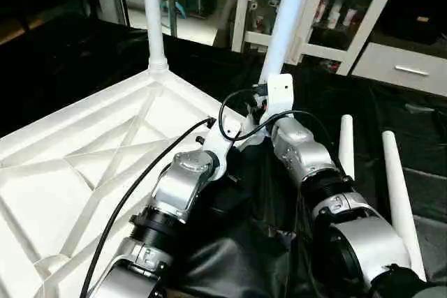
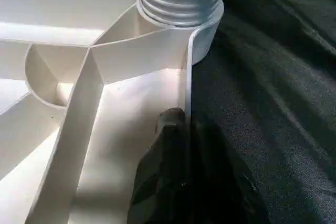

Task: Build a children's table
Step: Insert table leg to table base

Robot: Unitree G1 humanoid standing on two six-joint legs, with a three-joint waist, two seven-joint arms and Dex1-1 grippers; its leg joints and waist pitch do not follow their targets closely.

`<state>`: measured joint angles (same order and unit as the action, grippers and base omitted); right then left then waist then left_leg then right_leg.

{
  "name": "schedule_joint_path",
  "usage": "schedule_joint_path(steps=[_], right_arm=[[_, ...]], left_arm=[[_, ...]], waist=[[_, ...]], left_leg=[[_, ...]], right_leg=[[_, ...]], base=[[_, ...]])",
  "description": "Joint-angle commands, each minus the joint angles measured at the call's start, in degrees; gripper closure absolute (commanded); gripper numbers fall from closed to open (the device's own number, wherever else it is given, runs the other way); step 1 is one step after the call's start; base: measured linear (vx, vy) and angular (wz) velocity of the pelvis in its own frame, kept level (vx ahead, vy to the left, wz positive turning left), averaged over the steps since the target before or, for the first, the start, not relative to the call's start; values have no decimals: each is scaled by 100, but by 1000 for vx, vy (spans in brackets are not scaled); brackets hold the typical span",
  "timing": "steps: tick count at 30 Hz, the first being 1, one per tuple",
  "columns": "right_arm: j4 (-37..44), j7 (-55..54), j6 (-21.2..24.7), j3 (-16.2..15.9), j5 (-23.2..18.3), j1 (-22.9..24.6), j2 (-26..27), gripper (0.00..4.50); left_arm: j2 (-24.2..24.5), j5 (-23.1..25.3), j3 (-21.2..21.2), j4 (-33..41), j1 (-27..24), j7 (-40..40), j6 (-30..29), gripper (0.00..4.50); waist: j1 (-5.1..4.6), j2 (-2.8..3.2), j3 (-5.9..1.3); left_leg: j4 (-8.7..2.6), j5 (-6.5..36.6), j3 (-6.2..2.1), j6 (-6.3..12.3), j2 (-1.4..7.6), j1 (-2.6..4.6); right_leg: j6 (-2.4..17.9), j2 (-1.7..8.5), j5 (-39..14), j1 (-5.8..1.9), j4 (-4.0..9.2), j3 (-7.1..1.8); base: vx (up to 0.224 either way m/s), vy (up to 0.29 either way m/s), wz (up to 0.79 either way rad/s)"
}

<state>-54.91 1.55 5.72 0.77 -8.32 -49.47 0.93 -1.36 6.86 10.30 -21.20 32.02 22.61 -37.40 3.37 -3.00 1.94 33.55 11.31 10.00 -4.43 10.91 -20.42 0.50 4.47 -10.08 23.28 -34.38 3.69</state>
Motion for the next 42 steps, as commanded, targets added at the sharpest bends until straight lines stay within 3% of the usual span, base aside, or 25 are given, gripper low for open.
schedule_joint_path(steps=[1, 9, 14, 15, 22, 23, 24, 25, 26, 27, 28, 29, 30, 33, 37, 40, 42], right_arm=[[-434, 66, 99, 71, -20, 161, 38, 210], [-23, 857, -71, 163, -197, 179, -64, 149], [861, 1725, 355, 22, -330, 439, -384, 105], [866, 1730, 357, 21, -331, 440, -386, 103], [2211, 3090, 1268, -353, -385, 1079, -1385, 32], [2411, 3340, 1406, -449, -383, 1184, -1586, 26], [2545, 3512, 1502, -516, -384, 1253, -1720, 20], [2745, 3791, 1588, -620, -377, 1366, -1930, 20], [2985, 4103, 1655, -728, -384, 1498, -2162, 20], [3245, 4336, 1756, -794, -406, 1621, -2344, 20], [3452, 4524, 1836, -837, -450, 1718, -2490, 20], [3848, 4912, 1923, -934, -515, 1912, -2773, 20], [3848, 4912, 1923, -934, -515, 1912, -2773, 20], [4643, 5841, 1841, -1246, -610, 2405, -3426, 20], [4942, 6169, 1782, -1427, -630, 2634, -3644, 20], [5212, 6349, 1846, -1588, -596, 2819, -3790, 20], [5233, 6278, 1863, -1616, -535, 2833, -3764, 20]], left_arm=[[-54, -220, -86, 118, 124, 4, 423, 450], [104, -242, -87, 139, 73, 132, 441, 450], [321, -319, 43, 239, 26, 519, 449, 450], [322, -319, 44, 240, 26, 521, 449, 450], [858, -497, 518, 681, -222, 1659, 329, 450], [979, -527, 604, 752, -259, 1872, 359, 450], [1060, -545, 660, 798, -282, 2012, 383, 450], [1227, -563, 775, 874, -323, 2287, 493, 450], [1427, -563, 917, 957, -366, 2598, 660, 450], [1595, -574, 1033, 1033, -398, 2848, 788, 450], [1740, -611, 1118, 1114, -434, 3087, 870, 450], [1980, -699, 1218, 1265, -477, 3485, 932, 450], [1980, -699, 1218, 1265, -477, 3485, 932, 450], [2328, -686, 1276, 1265, -426, 3922, 1096, 450], [2402, -659, 1234, 1154, -387, 3963, 1221, 450], [2513, -697, 1250, 1089, -352, 4038, 1328, 450], [2546, -711, 1256, 1086, -352, 4072, 1357, 450]], waist=[[9, -24, -279], [3, -22, -279], [27, -32, -291], [28, -11, -290], [136, -13, -266], [171, 36, -262], [187, 8, -263], [196, 4, -265], [235, 42, -248], [245, 32, -256], [265, 81, -255], [242, 49, -251], [260, 70, -246], [268, 62, -235], [252, 79, -225], [256, 64, -226], [257, 86, -224]], left_leg=[[-424, 1066, -34, 155, 201, 14], [-416, 978, -32, 228, 200, -8], [-393, 705, -30, 391, 208, -13], [-388, 659, -26, 410, 207, -17], [-375, 475, -20, 451, 222, 16], [-371, 415, -22, 439, 233, 25], [-366, 432, -5, 422, 234, 39], [-367, 438, -8, 418, 229, 37], [-376, 517, -20, 414, 228, 36], [-374, 488, -26, 390, 240, 29], [-378, 514, -26, 389, 236, 52], [-381, 573, -25, 384, 241, 28], [-393, 687, -28, 338, 251, 45], [-392, 764, -27, 289, 254, 47], [-398, 932, -36, 244, 246, 25], [-399, 972, -43, 216, 252, 37], [-400, 1016, -45, 193, 253, 48]], right_leg=[[910, 370, -1144, -244, 379, -243], [1017, 367, -923, -268, 361, -242], [1115, 367, -613, -293, 323, -243], [1153, 369, -567, -298, 324, -248], [1303, 367, -525, -304, 310, -248], [1306, 367, -459, -297, 295, -257], [1332, 363, -421, -286, 298, -261], [1343, 359, -421, -292, 291, -257], [1288, 357, -507, -307, 327, -252], [1277, 368, -414, -314, 287, -263], [1258, 355, -418, -305, 295, -261], [1283, 365, -415, -308, 289, -263], [1263, 367, -538, -304, 309, -261], [1267, 368, -596, -303, 298, -271], [1278, 388, -843, -310, 332, -273], [1229, 380, -973, -308, 340, -279], [1235, 375, -1020, -292, 336, -278]], base=[[0, 0, 0], [0, 0, 0], [0, 0, 0], [0, 0, 0], [0, 0, 0], [0, 0, 0], [0, 0, 0], [0, 0, 0], [0, 0, 0], [0, 0, 0], [0, 0, 0], [0, 0, 0], [0, 0, 0], [0, 0, 0], [0, 0, 0], [0, 0, 0], [0, 0, 0]])
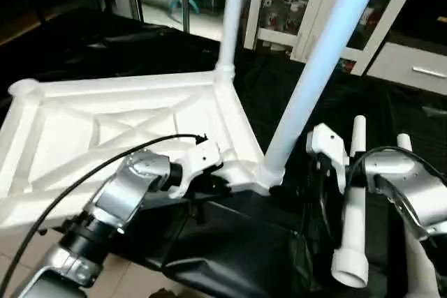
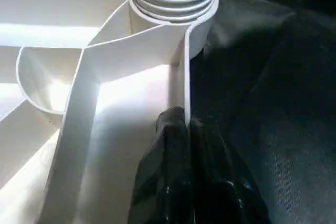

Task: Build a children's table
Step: Insert table leg to table base, then rotate leg to tighten

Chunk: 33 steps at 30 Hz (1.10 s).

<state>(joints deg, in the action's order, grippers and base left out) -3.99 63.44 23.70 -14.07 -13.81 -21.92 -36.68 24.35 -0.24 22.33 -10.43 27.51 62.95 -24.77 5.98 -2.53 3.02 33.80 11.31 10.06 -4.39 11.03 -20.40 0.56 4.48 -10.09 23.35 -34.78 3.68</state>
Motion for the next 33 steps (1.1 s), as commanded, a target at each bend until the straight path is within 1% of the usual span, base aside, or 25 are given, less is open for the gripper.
schedule_joint_path(steps=[1, 4, 8, 9, 11, 12, 13, 14, 15, 17, 18, 21, 22, 23, 26, 27, 33], right_arm=[[162, 40, 85, -140, 45, 86, 11, 20], [92, -36, 39, -159, 140, 54, 57, 20], [-27, -101, 0, -178, 243, -8, 117, 20], [-98, -146, -12, -183, 285, -46, 157, 47], [-153, -184, -27, -204, 308, -75, 185, 55], [-153, -184, -27, -204, 308, -75, 185, 60], [-199, -207, -42, -220, 325, -98, 212, 74], [-232, -224, -53, -231, 336, -113, 231, 97], [-297, -270, -68, -242, 359, -142, 283, 97], [-471, -374, -113, -264, 413, -213, 423, 106], [-519, -398, -124, -270, 427, -232, 458, 118], [-605, -421, -167, -291, 460, -260, 526, 150], [-620, -426, -177, -293, 465, -266, 540, 150], [-620, -426, -177, -293, 465, -266, 540, 169], [-651, -411, -195, -286, 488, -276, 565, 174], [-654, -409, -197, -285, 491, -276, 566, 174], [-733, -369, -288, -301, 520, -254, 563, 175]], left_arm=[[-5, -9, 55, 11, 99, 71, 109, 450], [25, -23, 59, 27, 88, 123, 121, 450], [41, -40, 59, 44, 71, 156, 130, 450], [45, -48, 58, 47, 65, 163, 134, 450], [54, -59, 60, 51, 57, 170, 143, 450], [54, -59, 60, 51, 57, 170, 143, 450], [59, -66, 62, 52, 54, 175, 147, 450], [63, -71, 63, 53, 52, 179, 150, 450], [66, -78, 63, 54, 47, 184, 153, 450], [68, -91, 61, 61, 36, 190, 154, 450], [68, -92, 61, 62, 34, 191, 154, 450], [60, -96, 61, 77, 27, 184, 142, 450], [57, -98, 60, 82, 24, 179, 137, 450], [57, -98, 60, 82, 24, 179, 137, 450], [64, -97, 61, 86, 11, 172, 138, 450], [65, -97, 61, 86, 9, 171, 139, 450], [102, -102, 66, 116, -38, 184, 137, 450]], waist=[[-14, 36, -329], [-18, 33, -338], [-24, 34, -353], [-25, 37, -350], [-31, 29, -354], [-31, 36, -355], [-28, 37, -356], [-31, 45, -359], [-31, 30, -360], [-33, 38, -361], [-49, 40, -362], [-51, 47, -361], [-54, 25, -364], [-54, 35, -364], [-62, 34, -358], [-63, 25, -360], [-63, 35, -361]], left_leg=[[-427, 1074, -50, 161, 243, 43], [-423, 1108, -56, 115, 239, 47], [-402, 959, -51, 146, 233, 44], [-403, 957, -50, 152, 233, 41], [-398, 939, -48, 147, 228, 40], [-397, 930, -49, 140, 229, 46], [-394, 927, -47, 143, 231, 51], [-392, 909, -47, 150, 227, 46], [-391, 896, -46, 151, 226, 45], [-392, 888, -48, 147, 225, 45], [-389, 926, -45, 125, 219, 44], [-391, 915, -49, 112, 223, 46], [-389, 903, -49, 118, 222, 40], [-389, 887, -50, 126, 218, 39], [-389, 933, -49, 133, 219, 40], [-388, 927, -48, 135, 218, 38], [-384, 902, -46, 147, 218, 43]], right_leg=[[1231, 377, -1080, -297, 387, -278], [1219, 375, -1090, -297, 379, -278], [1299, 368, -808, -306, 343, -277], [1310, 368, -802, -308, 344, -276], [1328, 370, -794, -308, 339, -275], [1338, 367, -776, -309, 334, -275], [1342, 366, -751, -308, 331, -277], [1357, 364, -693, -311, 325, -277], [1359, 365, -680, -315, 324, -275], [1371, 369, -683, -311, 318, -273], [1379, 366, -736, -312, 322, -270], [1377, 363, -692, -316, 315, -273], [1374, 362, -657, -324, 309, -272], [1374, 364, -650, -328, 307, -272], [1353, 366, -761, -326, 318, -274], [1346, 365, -767, -328, 319, -273], [1371, 362, -706, -324, 311, -273]], base=[[0, 0, 0], [0, 0, 0], [0, 0, 0], [0, 0, 0], [0, 0, 0], [0, 0, 0], [0, 0, 0], [0, 0, 0], [0, 0, 0], [0, 0, 0], [0, 0, 0], [0, 0, 0], [0, 0, 0], [0, 0, 0], [0, 0, 0], [0, 0, 0], [0, 0, 0]])
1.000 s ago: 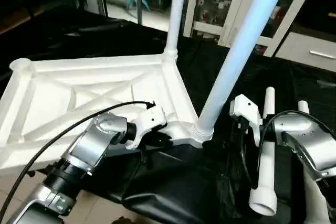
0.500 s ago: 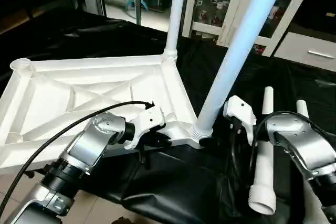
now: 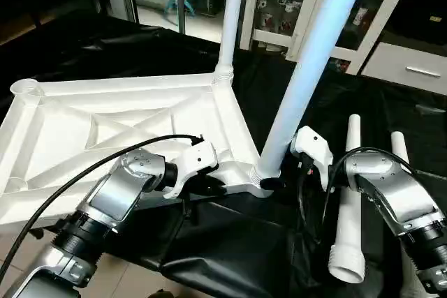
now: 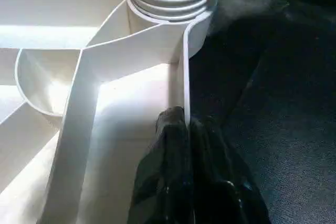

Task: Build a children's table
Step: Rotate leg to tighten

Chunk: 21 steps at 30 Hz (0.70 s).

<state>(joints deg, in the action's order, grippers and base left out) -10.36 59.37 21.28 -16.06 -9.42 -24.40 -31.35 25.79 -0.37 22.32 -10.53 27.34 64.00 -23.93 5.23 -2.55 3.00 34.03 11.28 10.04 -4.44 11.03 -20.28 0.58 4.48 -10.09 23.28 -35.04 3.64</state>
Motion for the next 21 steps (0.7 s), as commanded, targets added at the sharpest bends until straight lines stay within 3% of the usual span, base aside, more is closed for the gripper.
schedule_joint_path(steps=[1, 6, 7, 8, 9, 11, 13, 14, 16, 19, 21], right_arm=[[-127, -38, -27, -76, 91, 8, 55, 175], [-414, -767, 146, 116, 218, -51, 358, 175], [-577, -1169, 243, 245, 239, -104, 572, 176], [-950, -2146, 451, 551, 255, -230, 1170, 176], [-1090, -2521, 525, 660, 261, -283, 1401, 176], [-1223, -2806, 556, 732, 260, -336, 1598, 176], [-1455, -3199, 526, 800, 300, -429, 1860, 176], [-1672, -3504, 478, 844, 335, -520, 2065, 176], [-1936, -3925, 442, 924, 376, -634, 2284, 176], [-2747, -5346, 290, 1285, 581, -1004, 2920, 176], [-2960, -5696, 214, 1344, 601, -1101, 3076, 176]], left_arm=[[-54, -85, 51, 118, -29, 38, 30, 450], [-259, -150, -148, -3, -4, -301, -195, 450], [-399, -163, -249, -114, 44, -519, -297, 450], [-826, -153, -500, -461, 195, -1187, -483, 450], [-991, -165, -591, -577, 251, -1417, -565, 450], [-1147, -166, -668, -677, 307, -1638, -622, 450], [-1358, -160, -760, -811, 389, -1930, -697, 450], [-1541, -139, -852, -934, 465, -2215, -770, 450], [-1741, -110, -974, -1088, 555, -2582, -848, 450], [-2370, 43, -1406, -1696, 863, -3935, -807, 450], [-2539, 78, -1490, -1884, 939, -4351, -665, 450]], waist=[[9, 39, -362], [-28, 50, -330], [-40, 38, -338], [-78, 58, -302], [-94, 36, -313], [-122, 32, -353], [-123, 36, -332], [-136, 41, -340], [-154, 50, -337], [-193, 40, -348], [-145, 33, -368]], left_leg=[[-406, 920, -46, 143, 218, 31], [-435, 1202, -50, 28, 205, 41], [-439, 1270, -64, -22, 203, 35], [-454, 1409, -58, -64, 190, 34], [-441, 1580, -75, -170, 173, 58], [-450, 1420, -100, -235, 181, 36], [-436, 1441, -71, -154, 177, 66], [-446, 1395, -81, -133, 170, 32], [-441, 1415, -70, -162, 169, 46], [-444, 1364, -74, -207, 162, 54], [-428, 1284, -61, -166, 156, 75]], right_leg=[[1368, 363, -718, -319, 337, -268], [1296, 362, -1182, -304, 394, -263], [1206, 369, -1380, -323, 410, -258], [1134, 353, -1682, -275, 452, -257], [1014, 373, -2131, -270, 501, -235], [935, 381, -2014, -289, 477, -245], [984, 356, -1809, -243, 492, -258], [974, 358, -1801, -271, 474, -253], [963, 364, -1889, -237, 490, -252], [1002, 343, -1675, -233, 481, -253], [982, 354, -1480, -231, 466, -256]], base=[[0, 0, 0], [0, 0, 0], [0, 0, 0], [0, 0, 0], [0, 0, 0], [0, 0, 0], [0, 0, 0], [0, 0, 0], [0, 0, 0], [0, 0, 0], [0, 0, 0]])
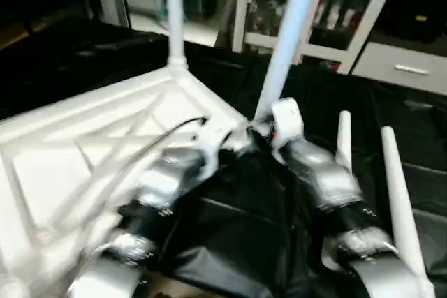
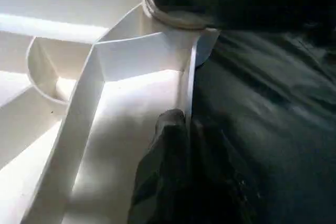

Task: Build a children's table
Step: Rotate leg to tighten

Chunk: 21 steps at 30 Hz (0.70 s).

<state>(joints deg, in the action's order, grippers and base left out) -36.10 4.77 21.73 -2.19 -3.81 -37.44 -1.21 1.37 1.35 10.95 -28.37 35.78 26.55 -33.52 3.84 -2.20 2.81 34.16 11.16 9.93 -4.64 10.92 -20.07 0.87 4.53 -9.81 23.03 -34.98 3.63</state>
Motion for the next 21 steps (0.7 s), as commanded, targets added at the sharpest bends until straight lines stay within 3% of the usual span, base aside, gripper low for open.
schedule_joint_path(steps=[1, 2, 5, 6, 10, 11, 12, 13, 16, 17, 21], right_arm=[[-495, -393, 111, -17, 40, 147, 150, 176], [-530, -464, 62, -8, 43, 120, 199, 176], [-628, -460, -244, 52, -10, 27, 324, 176], [-639, -378, -416, 88, -55, -6, 361, 176], [-685, -203, -806, 168, -70, -106, 413, 176], [-632, -20, -897, 240, -194, -112, 392, 176], [-579, 48, -902, 259, -238, -100, 360, 141], [-488, 178, -905, 281, -313, -72, 316, 120], [-273, 431, -831, 295, -401, 3, 193, 101], [-107, 631, -740, 306, -451, 62, 80, 72], [324, 1324, -391, 241, -570, 200, -331, 46]], left_arm=[[-160, -69, -337, -170, 122, -732, 341, 450], [-197, -67, -330, -196, 133, -771, 361, 450], [-256, -54, -306, -186, 150, -786, 351, 450], [-256, -46, -297, -155, 148, -761, 330, 450], [-245, -15, -318, -174, 168, -732, 318, 450], [-196, -19, -303, -194, 178, -713, 334, 450], [-168, -24, -295, -188, 175, -694, 338, 450], [-119, -25, -265, -167, 165, -635, 338, 450], [-13, -16, -182, -76, 119, -467, 320, 450], [74, -31, -122, 25, 61, -294, 269, 450], [360, -53, 77, 372, -135, 222, 125, 450]], waist=[[12, 5, -347], [13, -38, -352], [58, -12, -361], [67, -34, -360], [79, -17, -342], [79, 13, -340], [74, -9, -339], [78, 8, -343], [70, -2, -348], [48, 11, -356], [51, 18, -388]], left_leg=[[-442, 1300, -48, -116, 169, 62], [-447, 1213, -46, -53, 169, 22], [-443, 1048, -36, 16, 162, 10], [-444, 1072, -33, 31, 162, 1], [-460, 1184, -37, 25, 167, 5], [-465, 1259, -41, 17, 169, 9], [-468, 1298, -43, 23, 170, 6], [-469, 1278, -47, 23, 171, 5], [-473, 1196, -54, 88, 172, -28], [-468, 1089, -57, 103, 169, -40], [-416, 592, -31, 276, 177, -35]], right_leg=[[940, 347, -1457, -208, 457, -251], [916, 344, -1313, -232, 439, -250], [865, 347, -1095, -243, 409, -251], [855, 358, -1129, -249, 418, -251], [800, 359, -1362, -239, 438, -248], [779, 361, -1430, -231, 444, -251], [753, 355, -1460, -237, 454, -250], [759, 357, -1433, -239, 446, -250], [782, 355, -1231, -272, 427, -247], [820, 355, -1119, -283, 414, -246], [1149, 344, -367, -300, 334, -247]], base=[[0, 0, 0], [0, 0, 0], [0, 0, 0], [0, 0, 0], [0, 0, 0], [0, 0, 0], [0, 0, 0], [0, 0, 0], [0, 0, 0], [0, 0, 0], [0, 0, 0]])
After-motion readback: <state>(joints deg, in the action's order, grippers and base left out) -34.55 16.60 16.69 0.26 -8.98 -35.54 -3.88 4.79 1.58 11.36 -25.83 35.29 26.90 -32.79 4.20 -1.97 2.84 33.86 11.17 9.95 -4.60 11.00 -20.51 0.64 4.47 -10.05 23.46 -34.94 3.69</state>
